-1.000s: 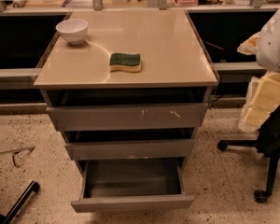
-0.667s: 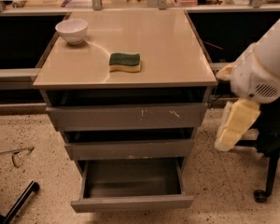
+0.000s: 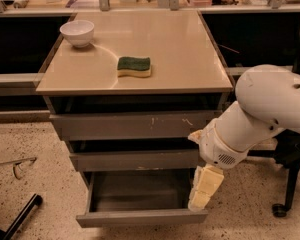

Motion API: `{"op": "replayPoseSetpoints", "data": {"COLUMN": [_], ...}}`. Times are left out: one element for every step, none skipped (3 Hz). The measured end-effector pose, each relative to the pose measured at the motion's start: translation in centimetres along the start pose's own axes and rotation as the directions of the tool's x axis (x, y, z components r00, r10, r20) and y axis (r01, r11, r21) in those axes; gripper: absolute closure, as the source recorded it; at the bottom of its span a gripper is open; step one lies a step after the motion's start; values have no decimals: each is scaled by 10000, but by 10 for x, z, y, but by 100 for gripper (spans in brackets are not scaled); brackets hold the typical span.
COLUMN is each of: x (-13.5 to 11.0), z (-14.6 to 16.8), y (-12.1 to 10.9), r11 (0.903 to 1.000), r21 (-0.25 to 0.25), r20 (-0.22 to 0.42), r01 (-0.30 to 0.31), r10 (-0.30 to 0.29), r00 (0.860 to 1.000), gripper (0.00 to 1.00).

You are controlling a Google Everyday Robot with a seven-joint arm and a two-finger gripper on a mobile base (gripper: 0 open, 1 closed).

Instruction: Close bottom drawer

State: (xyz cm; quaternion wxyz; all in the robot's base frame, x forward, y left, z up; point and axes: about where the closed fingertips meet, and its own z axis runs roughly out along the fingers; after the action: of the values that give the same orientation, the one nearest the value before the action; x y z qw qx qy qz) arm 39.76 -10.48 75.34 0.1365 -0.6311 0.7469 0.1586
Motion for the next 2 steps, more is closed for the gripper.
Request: {"op": "replayPoseSetpoints", "data": {"x": [0,1], "z": [0,23], "y": [0,-1], "r11": [10000,9995], "r21": [2,-303], "r20": [0,124], "r01": [1,14], "r10": [-1,-10], "r00": [10000,9999], "gripper": [0,0]}}
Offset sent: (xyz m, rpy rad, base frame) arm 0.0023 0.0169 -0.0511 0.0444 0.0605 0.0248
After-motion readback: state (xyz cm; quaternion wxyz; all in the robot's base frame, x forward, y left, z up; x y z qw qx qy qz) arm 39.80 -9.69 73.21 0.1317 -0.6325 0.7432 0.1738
